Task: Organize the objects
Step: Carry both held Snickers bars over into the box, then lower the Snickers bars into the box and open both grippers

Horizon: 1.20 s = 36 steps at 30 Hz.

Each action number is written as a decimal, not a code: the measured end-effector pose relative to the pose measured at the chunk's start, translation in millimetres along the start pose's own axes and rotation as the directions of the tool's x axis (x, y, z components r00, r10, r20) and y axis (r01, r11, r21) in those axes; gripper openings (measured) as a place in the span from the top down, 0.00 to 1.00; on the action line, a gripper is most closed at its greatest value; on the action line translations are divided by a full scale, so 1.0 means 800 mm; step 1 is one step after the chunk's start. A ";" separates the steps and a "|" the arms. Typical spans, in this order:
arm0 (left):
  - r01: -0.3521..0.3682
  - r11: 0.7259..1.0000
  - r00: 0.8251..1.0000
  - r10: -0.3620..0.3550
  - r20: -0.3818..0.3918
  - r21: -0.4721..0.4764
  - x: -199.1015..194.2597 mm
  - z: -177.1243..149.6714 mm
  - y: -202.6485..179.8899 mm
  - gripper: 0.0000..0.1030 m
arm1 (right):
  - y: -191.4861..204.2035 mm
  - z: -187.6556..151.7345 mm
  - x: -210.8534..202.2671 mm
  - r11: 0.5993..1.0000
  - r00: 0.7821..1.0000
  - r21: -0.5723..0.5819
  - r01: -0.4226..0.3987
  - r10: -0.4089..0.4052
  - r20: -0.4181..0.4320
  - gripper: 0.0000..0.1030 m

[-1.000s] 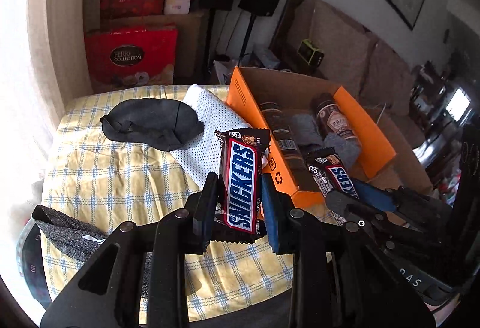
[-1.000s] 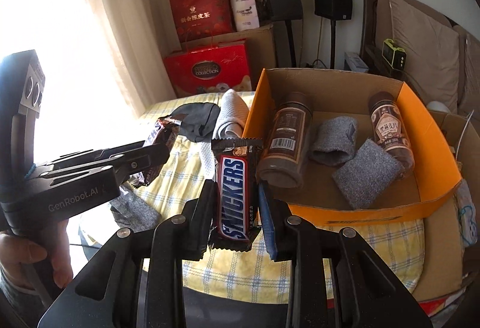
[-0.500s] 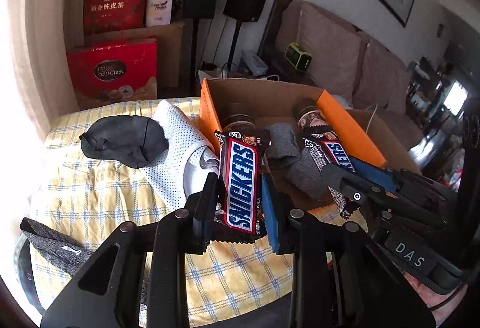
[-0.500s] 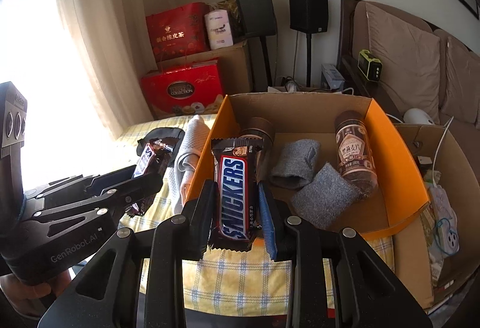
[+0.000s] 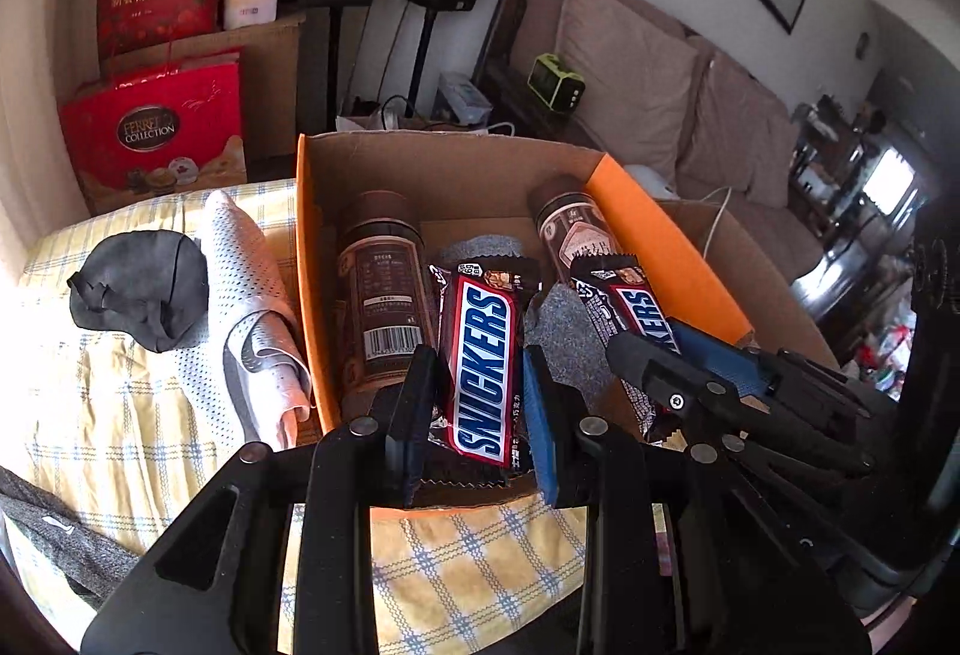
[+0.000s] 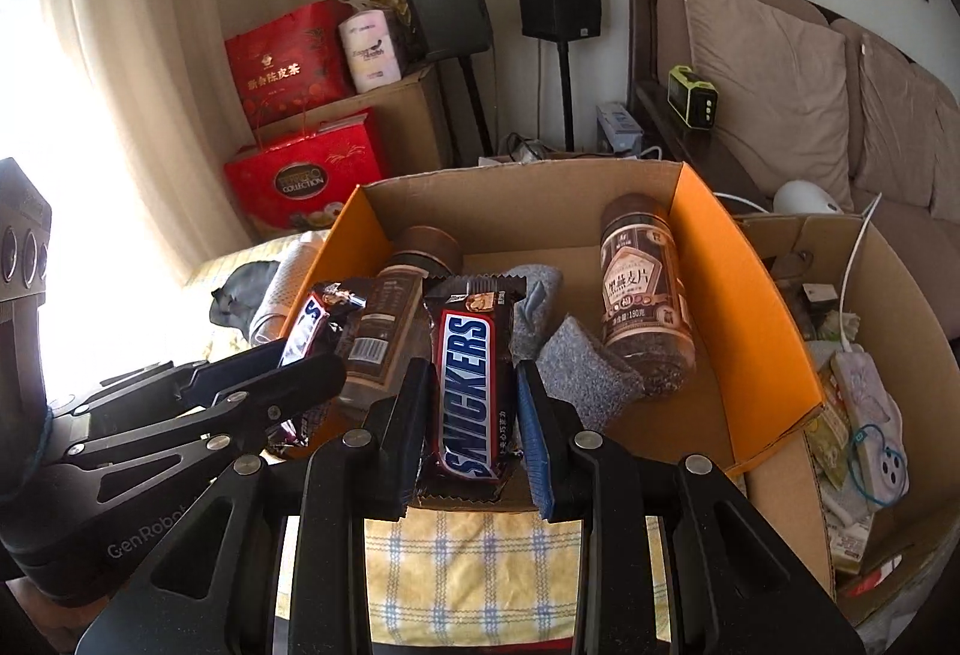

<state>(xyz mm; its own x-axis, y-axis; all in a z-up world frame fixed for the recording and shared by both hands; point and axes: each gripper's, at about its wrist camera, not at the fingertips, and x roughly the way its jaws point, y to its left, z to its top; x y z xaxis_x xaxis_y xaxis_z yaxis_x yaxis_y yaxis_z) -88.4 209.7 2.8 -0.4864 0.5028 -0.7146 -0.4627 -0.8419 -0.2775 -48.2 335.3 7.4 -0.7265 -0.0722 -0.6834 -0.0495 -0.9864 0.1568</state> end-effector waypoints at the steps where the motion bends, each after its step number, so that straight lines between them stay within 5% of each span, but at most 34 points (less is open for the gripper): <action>1: 0.007 1.000 1.000 -0.007 -0.008 0.000 0.005 0.001 -0.002 0.74 | -0.005 0.000 0.002 1.000 1.000 0.009 -0.001 0.001 -0.002 0.72; 13: 0.009 1.000 0.999 -0.009 -0.035 -0.018 0.023 0.008 0.003 0.71 | -0.029 -0.004 0.012 0.998 1.000 0.056 -0.009 0.010 -0.021 0.72; 24: -0.015 0.997 1.000 0.017 0.020 -0.074 -0.014 0.009 0.036 0.55 | -0.014 -0.001 0.043 0.997 0.997 0.054 -0.048 0.051 -0.054 0.72; 29: -0.029 0.997 0.999 0.031 0.025 -0.077 -0.021 0.011 0.044 0.54 | -0.011 0.007 0.054 0.999 0.998 0.034 -0.028 0.030 -0.062 0.72; 36: -0.024 0.996 0.999 0.027 0.033 -0.087 -0.019 0.007 0.045 0.40 | -0.008 0.007 0.066 1.000 0.997 0.012 -0.002 0.003 -0.082 0.72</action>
<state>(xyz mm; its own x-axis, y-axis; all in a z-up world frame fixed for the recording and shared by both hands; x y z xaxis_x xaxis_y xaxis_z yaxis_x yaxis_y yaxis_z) -102.0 172.7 7.1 -0.5230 0.4860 -0.7002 -0.3848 -0.8676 -0.3148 -89.9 338.3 -25.5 -0.6677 -0.0869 -0.7394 -0.0563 -0.9844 0.1665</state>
